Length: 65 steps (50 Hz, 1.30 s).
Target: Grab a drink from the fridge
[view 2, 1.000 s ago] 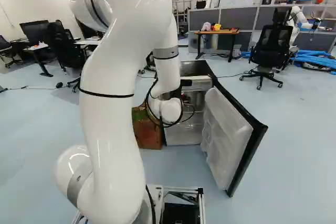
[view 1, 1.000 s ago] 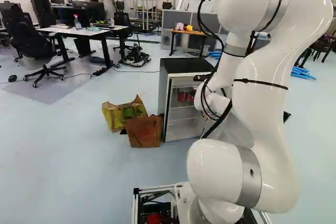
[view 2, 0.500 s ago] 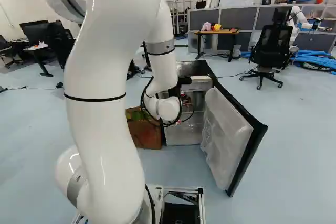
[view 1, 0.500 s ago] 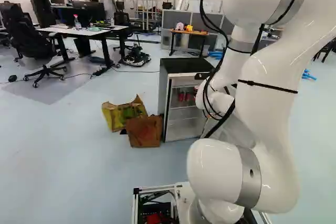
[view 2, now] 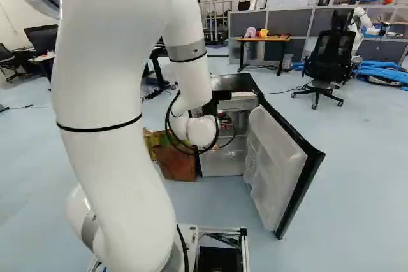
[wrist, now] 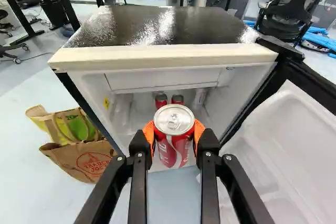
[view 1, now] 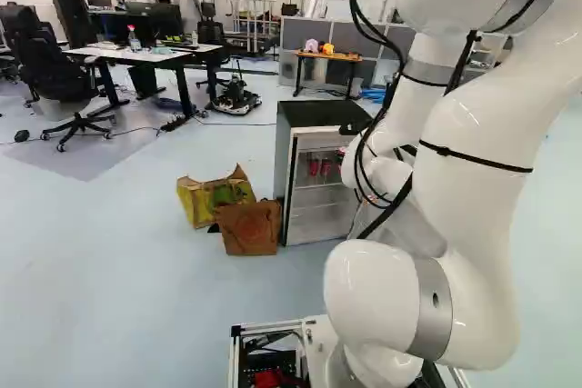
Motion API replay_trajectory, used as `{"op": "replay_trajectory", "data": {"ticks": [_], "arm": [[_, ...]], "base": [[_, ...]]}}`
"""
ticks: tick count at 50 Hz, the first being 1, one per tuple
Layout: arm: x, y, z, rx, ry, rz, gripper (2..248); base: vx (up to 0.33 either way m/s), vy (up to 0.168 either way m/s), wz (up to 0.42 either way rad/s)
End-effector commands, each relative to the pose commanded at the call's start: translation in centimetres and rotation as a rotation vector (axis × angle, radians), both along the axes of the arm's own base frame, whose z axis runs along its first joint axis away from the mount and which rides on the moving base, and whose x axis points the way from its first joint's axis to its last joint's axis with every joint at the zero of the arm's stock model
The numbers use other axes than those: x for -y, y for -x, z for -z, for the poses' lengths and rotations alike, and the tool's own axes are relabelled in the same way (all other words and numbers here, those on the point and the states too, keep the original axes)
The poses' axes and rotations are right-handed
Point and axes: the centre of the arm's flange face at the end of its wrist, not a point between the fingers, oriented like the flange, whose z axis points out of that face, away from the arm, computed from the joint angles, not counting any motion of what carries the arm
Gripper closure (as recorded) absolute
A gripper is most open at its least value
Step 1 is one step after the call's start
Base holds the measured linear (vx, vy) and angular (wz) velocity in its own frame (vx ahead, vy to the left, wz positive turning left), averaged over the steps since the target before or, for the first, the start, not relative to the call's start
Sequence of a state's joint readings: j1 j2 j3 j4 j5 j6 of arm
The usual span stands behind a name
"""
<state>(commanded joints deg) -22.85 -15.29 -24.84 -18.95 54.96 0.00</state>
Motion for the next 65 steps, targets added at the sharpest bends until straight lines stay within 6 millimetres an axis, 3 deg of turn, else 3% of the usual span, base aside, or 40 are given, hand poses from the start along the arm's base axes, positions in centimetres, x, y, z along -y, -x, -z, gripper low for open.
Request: {"op": "replay_trajectory", "data": {"ticks": [32,65], "arm": [[-0.2,0.0,-3.1,0.054,0.030,-0.004,156],[0.0,-2.6,-6.3,0.118,0.062,-0.022,156]], "base": [[0.000,0.000,0.000],[0.000,0.000,0.000]]}}
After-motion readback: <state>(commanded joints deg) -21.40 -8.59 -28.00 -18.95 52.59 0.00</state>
